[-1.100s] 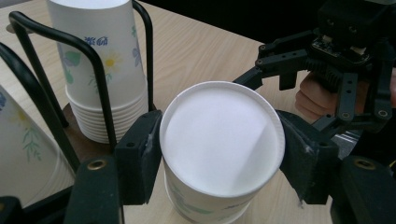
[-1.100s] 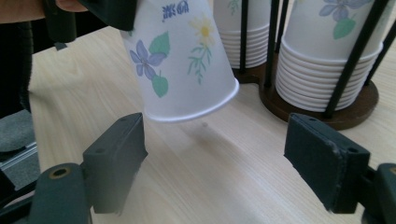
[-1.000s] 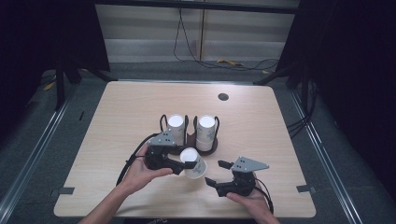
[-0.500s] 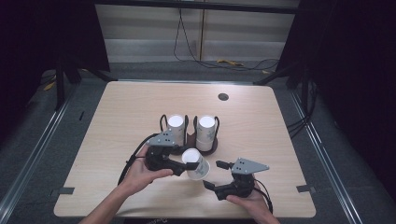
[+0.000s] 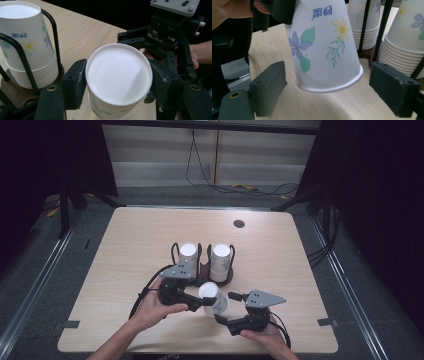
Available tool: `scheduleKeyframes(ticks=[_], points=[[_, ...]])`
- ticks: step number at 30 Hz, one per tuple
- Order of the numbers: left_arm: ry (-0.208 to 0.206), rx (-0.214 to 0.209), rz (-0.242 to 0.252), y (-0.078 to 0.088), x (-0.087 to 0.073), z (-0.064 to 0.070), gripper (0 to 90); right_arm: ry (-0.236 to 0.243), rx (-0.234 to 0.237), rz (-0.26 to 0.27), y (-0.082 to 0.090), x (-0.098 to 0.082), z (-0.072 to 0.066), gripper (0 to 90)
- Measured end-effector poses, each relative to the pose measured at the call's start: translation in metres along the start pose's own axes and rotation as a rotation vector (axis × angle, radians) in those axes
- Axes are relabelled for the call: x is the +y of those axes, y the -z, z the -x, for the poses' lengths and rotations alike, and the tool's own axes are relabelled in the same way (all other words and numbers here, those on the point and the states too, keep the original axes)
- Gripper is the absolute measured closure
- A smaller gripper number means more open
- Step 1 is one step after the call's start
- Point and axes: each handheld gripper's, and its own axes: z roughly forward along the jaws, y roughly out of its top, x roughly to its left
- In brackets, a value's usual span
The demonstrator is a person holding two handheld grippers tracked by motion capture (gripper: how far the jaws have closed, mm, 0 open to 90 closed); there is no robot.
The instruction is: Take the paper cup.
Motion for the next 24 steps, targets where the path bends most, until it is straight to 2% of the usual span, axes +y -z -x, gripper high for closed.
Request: scheduleKeyframes(ticks=[3, 5, 17, 21, 24], points=[[0.014, -0.027, 0.007, -0.0009, 0.0003, 0.0003, 35.7, 0.005, 0.015, -0.001, -0.0016, -0.0003, -0.0009, 14.0], [0.014, -0.019, 0.004, -0.0011, 0.0011, 0.0010, 35.7, 0.003, 0.023, 0.001, -0.0027, -0.0003, -0.0013, 14.1], [0.006, -0.052, 0.003, -0.0055, 0.0036, 0.0067, 35.8, -0.003, 0.045, -0.005, -0.0082, -0.0023, -0.0020, 14.5], [0.008, -0.052, 0.002, -0.0049, 0.0042, 0.0068, 35.7, -0.008, 0.054, -0.002, -0.0079, -0.0027, -0.0017, 20.1], [0.021, -0.058, 0.007, -0.0046, 0.0029, 0.0045, 35.7, -0.011, 0.054, -0.001, -0.0070, -0.0025, -0.0003, 20.6]])
